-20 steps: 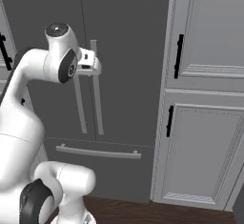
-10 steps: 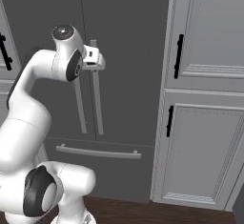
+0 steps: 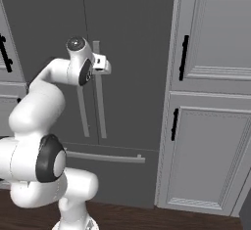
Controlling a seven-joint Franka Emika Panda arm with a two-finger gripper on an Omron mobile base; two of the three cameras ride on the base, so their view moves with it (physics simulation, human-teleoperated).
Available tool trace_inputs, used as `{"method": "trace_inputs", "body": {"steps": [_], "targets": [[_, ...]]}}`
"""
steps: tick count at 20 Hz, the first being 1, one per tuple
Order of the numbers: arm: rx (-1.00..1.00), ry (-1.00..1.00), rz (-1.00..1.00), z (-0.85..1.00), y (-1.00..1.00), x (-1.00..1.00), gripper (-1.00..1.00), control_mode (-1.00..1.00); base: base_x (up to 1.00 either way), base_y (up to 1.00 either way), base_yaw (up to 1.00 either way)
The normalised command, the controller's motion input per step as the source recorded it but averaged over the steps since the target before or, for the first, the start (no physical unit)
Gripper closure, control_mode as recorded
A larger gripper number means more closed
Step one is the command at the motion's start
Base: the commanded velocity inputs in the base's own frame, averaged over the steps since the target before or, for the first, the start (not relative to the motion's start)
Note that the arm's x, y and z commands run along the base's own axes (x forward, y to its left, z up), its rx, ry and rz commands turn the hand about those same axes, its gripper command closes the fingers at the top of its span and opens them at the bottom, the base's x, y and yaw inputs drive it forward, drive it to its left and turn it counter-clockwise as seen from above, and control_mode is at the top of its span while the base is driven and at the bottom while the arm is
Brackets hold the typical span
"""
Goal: Grab a lemon wedge from the fridge and one ice cube from the ice bowl, and put them in the glass of lemonade.
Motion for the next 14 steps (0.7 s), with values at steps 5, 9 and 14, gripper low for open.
{"method": "trace_inputs", "body": {"steps": [5,9,14], "targets": [[0.0,-0.01,-0.01,-0.04,-0.11,0.51,-1.0,-1.0,0.0,0.0,0.0],[0.0,0.0,-0.01,-0.18,-0.01,0.76,-1.0,-1.0,0.0,0.0,0.0],[0.0,0.0,0.0,-0.25,0.0,0.78,-1.0,-1.0,0.0,0.0,0.0]]}}
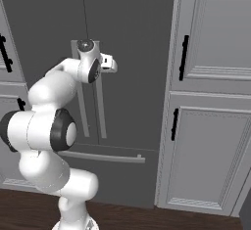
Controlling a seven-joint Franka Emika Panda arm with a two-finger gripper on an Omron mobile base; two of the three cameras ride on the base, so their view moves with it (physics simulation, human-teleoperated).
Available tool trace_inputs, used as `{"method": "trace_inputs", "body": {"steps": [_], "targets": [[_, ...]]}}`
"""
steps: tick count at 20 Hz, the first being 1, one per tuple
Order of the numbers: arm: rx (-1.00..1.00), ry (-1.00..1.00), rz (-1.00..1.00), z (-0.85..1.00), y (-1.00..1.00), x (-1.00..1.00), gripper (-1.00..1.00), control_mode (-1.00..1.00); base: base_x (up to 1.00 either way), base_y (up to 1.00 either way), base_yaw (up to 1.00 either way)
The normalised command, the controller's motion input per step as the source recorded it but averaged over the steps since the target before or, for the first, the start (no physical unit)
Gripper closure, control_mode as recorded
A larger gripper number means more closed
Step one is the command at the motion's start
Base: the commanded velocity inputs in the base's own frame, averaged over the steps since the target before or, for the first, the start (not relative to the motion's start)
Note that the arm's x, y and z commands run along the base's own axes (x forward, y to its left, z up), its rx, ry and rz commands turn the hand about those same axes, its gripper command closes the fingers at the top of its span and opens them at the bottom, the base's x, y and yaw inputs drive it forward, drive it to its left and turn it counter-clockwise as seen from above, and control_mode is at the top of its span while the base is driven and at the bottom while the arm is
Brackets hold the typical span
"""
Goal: Grab a lemon wedge from the fridge and one ice cube from the ice bowl, and put them in the glass of lemonade.
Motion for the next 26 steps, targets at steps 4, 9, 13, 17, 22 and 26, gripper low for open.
{"method": "trace_inputs", "body": {"steps": [4,9,13,17,22,26], "targets": [[0.0,0.0,0.0,-0.27,0.0,0.63,-1.0,-1.0,0.0,0.0,0.0],[0.01,-0.01,0.0,-0.24,0.05,0.3,-1.0,-1.0,0.0,0.0,0.0],[0.07,-0.06,0.0,-0.32,0.14,0.35,-1.0,-1.0,0.0,0.0,0.0],[0.0,0.0,0.0,-0.04,0.17,0.34,1.0,-1.0,0.0,0.0,0.0],[0.0,0.0,0.0,-0.02,0.07,0.23,1.0,-1.0,0.0,0.0,0.0],[-0.03,-0.03,0.0,0.0,-0.21,0.1,1.0,-1.0,0.0,0.0,0.0]]}}
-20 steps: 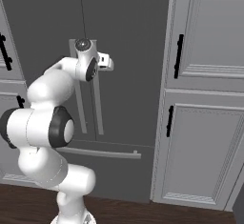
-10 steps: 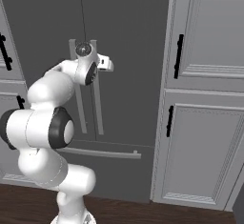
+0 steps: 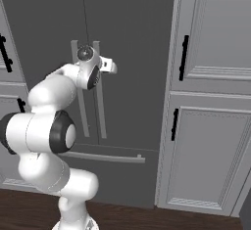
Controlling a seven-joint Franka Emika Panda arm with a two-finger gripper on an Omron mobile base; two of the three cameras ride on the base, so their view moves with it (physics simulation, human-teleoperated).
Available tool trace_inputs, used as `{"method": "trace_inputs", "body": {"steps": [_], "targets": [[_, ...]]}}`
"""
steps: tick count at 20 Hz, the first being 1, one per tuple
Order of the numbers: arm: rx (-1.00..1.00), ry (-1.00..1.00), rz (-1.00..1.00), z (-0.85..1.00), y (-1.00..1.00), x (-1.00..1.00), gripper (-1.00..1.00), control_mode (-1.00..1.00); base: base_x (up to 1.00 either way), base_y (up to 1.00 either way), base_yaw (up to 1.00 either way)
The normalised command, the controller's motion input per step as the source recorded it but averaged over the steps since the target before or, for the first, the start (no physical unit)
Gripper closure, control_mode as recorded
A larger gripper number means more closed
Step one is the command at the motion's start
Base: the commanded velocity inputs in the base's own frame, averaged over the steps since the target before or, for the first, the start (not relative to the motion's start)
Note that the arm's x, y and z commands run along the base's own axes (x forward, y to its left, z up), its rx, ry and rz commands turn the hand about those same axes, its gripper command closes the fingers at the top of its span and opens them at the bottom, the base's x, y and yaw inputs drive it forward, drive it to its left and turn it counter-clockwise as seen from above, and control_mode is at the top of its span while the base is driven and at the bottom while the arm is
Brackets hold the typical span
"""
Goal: Grab a lemon wedge from the fridge and one ice cube from the ice bowl, and put them in the glass of lemonade.
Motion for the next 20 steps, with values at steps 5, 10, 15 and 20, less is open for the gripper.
{"method": "trace_inputs", "body": {"steps": [5,10,15,20], "targets": [[0.0,-0.14,-0.04,0.12,-0.92,-0.3,1.0,-1.0,0.0,0.0,0.0],[0.0,-0.12,-0.09,0.26,-1.0,-0.47,1.0,-1.0,0.0,0.0,0.0],[0.01,-0.07,-0.08,0.39,-1.0,-0.72,1.0,-1.0,0.0,0.0,0.0],[0.01,0.0,-0.03,0.75,-1.0,-0.96,1.0,-1.0,0.0,0.0,0.0]]}}
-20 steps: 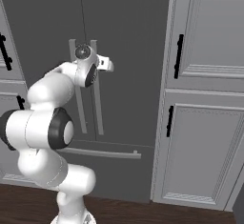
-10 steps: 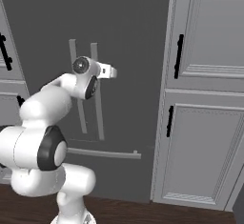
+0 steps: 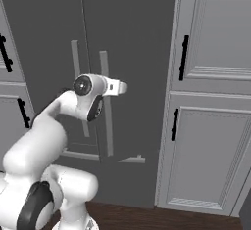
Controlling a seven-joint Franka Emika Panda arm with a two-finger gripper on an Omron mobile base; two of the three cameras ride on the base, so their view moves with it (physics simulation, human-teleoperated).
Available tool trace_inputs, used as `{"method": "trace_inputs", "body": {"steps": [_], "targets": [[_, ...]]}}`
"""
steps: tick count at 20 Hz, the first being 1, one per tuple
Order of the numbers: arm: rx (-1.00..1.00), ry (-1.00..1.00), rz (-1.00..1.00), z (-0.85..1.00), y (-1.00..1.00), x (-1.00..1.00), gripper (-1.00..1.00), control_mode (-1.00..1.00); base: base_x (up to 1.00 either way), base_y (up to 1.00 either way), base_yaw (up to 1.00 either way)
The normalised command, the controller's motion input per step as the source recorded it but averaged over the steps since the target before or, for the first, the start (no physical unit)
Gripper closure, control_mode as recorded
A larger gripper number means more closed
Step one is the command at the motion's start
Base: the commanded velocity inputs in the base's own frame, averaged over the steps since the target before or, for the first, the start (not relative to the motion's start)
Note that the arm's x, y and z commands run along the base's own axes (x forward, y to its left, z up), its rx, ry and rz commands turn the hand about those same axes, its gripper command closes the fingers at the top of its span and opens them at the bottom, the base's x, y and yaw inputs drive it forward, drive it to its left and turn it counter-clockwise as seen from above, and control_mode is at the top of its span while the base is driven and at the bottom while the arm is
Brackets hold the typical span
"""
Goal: Grab a lemon wedge from the fridge and one ice cube from the ice bowl, and put them in the glass of lemonade.
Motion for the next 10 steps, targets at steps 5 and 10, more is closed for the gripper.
{"method": "trace_inputs", "body": {"steps": [5,10], "targets": [[0.02,0.0,0.0,0.74,-1.0,-0.82,1.0,-1.0,0.0,0.0,0.0],[0.01,0.0,0.0,0.76,-1.0,-0.78,1.0,-1.0,0.0,0.0,0.0]]}}
